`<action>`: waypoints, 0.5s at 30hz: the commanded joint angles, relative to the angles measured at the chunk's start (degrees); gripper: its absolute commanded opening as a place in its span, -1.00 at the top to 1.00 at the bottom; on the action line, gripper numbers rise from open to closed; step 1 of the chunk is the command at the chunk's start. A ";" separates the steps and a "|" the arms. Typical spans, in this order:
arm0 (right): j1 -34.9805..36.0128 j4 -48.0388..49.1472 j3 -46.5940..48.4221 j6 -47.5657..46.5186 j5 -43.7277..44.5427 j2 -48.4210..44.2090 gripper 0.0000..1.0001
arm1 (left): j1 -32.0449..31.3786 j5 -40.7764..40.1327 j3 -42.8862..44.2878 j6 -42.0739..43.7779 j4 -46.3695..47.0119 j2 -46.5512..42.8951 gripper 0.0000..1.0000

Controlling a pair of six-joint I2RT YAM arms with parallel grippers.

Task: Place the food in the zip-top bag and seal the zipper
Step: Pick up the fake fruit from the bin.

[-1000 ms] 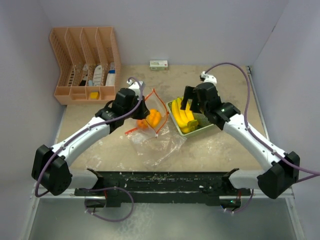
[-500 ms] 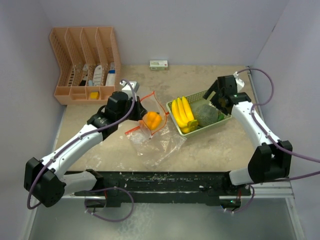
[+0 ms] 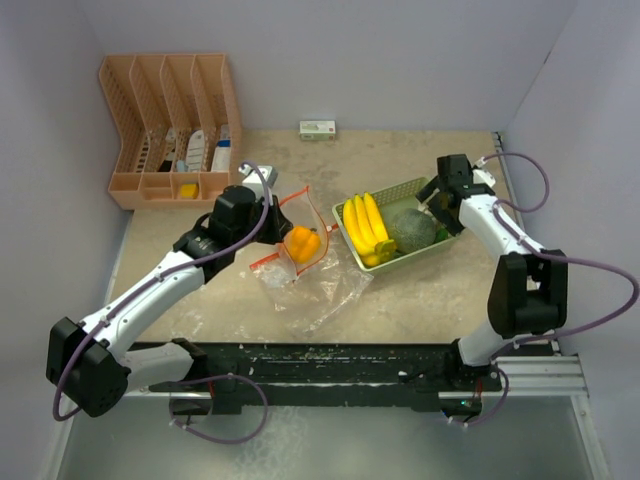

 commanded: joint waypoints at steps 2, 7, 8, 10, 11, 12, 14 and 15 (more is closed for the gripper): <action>-0.09 2.45 0.86 2.19 6.93 1.52 -0.88 | 0.04 0.98 -0.26 1.04 2.99 -0.27 1.00; -0.09 3.89 0.33 1.77 7.57 4.07 -0.76 | -0.01 1.06 -0.34 1.05 2.99 -0.25 1.00; -0.09 4.18 0.33 1.52 7.67 4.55 -0.69 | 0.02 1.15 -0.34 1.05 2.99 -0.24 1.00; -0.09 5.16 0.12 1.21 8.42 5.46 -0.49 | 0.03 1.37 -0.43 1.06 2.99 -0.15 1.00; -0.09 5.94 -0.16 1.14 8.38 5.86 -0.36 | 0.04 1.42 -0.61 0.98 2.95 -0.14 1.00; -0.09 6.49 -0.22 1.07 8.35 6.61 -0.22 | 0.10 1.38 -0.77 0.96 2.92 -0.16 1.00; -0.09 6.68 0.13 1.11 8.25 7.84 0.01 | 0.01 1.30 -0.79 0.96 2.78 -0.15 1.00; -0.09 6.65 0.32 1.11 8.21 8.41 0.03 | 0.04 1.26 -0.81 0.97 2.62 -0.26 1.00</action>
